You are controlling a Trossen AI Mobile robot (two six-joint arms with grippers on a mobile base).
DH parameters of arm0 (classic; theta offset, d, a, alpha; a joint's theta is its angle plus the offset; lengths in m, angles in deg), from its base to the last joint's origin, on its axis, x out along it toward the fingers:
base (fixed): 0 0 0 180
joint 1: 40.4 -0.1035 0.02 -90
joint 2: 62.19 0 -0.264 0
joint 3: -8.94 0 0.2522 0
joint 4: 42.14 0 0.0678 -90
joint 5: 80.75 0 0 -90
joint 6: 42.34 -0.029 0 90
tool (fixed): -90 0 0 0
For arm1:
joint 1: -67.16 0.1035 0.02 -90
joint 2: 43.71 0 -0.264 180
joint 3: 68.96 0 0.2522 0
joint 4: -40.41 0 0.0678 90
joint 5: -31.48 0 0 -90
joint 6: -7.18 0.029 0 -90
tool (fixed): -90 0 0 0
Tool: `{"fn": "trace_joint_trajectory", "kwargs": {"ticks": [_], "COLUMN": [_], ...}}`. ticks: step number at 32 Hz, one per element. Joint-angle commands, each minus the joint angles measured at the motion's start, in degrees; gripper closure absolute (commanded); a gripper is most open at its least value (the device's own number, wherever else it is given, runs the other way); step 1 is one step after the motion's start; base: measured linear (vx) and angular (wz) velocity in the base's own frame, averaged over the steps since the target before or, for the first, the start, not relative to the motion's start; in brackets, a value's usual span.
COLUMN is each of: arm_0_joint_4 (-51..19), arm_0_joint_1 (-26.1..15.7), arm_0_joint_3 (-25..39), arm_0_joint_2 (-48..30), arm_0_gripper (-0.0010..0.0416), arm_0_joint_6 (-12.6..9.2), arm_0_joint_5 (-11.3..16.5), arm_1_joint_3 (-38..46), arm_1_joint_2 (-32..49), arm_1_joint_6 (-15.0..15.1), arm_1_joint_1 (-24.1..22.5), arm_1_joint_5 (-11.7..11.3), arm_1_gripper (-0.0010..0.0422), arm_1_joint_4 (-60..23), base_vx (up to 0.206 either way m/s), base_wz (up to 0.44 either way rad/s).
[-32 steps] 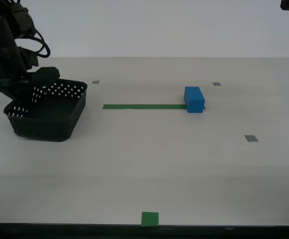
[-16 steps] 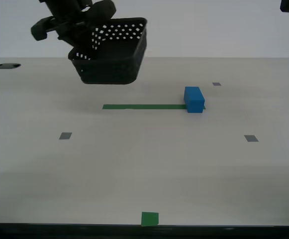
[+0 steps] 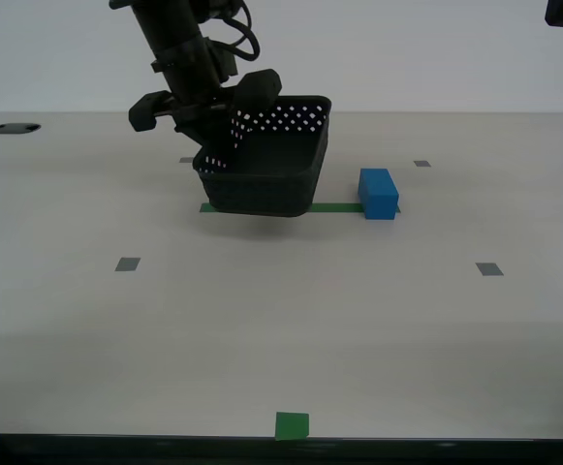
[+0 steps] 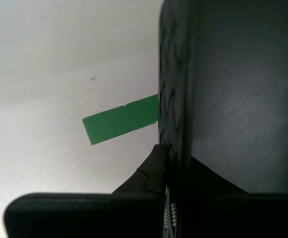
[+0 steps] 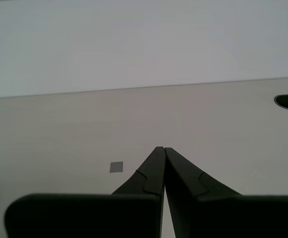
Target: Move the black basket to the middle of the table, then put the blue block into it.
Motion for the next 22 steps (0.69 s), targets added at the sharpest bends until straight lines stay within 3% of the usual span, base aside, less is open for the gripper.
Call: {"fn": "trace_joint_trajectory", "kwargs": {"ticks": [1,9,11,13,14,18,20,22], "arm_0_joint_4": [0.02,-1.25,-1.42,-1.42,-1.44,-1.46,-1.46,-1.49], "arm_0_joint_1": [-0.02,-0.02,-0.02,-0.02,-0.02,-0.02,-0.02,-0.02], "arm_0_joint_3": [0.04,0.04,0.04,0.04,0.04,0.04,0.04,0.04], "arm_0_joint_2": [0.00,0.00,0.00,0.00,0.00,0.00,0.00,0.00], "arm_0_gripper": [0.0406,0.0406,0.0406,0.0405,0.0405,0.0406,0.0406,0.0405], "arm_0_joint_6": [-0.15,-0.15,-0.15,-0.13,-0.13,-0.13,-0.15,-0.17], "arm_0_joint_5": [0.02,0.00,0.02,0.02,0.02,0.02,0.02,0.02], "arm_1_joint_3": [5.51,12.00,12.09,11.82,11.72,11.63,11.63,11.63], "arm_1_joint_2": [3.72,9.14,9.11,9.14,9.14,9.14,9.14,9.14], "arm_1_joint_6": [-0.20,0.79,0.92,2.62,3.06,3.61,3.50,3.52], "arm_1_joint_1": [-1.51,-1.75,-1.70,-1.62,-1.57,-1.53,-1.53,-1.55], "arm_1_joint_5": [0.22,-0.26,-2.64,-6.62,-7.21,-7.15,-4.83,-4.37], "arm_1_gripper": [0.0414,0.0412,0.0412,0.0412,0.0412,0.0412,0.0395,0.0368], "arm_1_joint_4": [-1.81,-4.76,-4.72,-4.92,-4.94,-5.18,-5.33,-5.16], "base_vx": [0.000,0.000,0.000,0.000,0.000,0.000,0.000,0.000], "base_wz": [0.000,0.000,0.000,0.000,0.000,0.000,0.000,0.000]}}
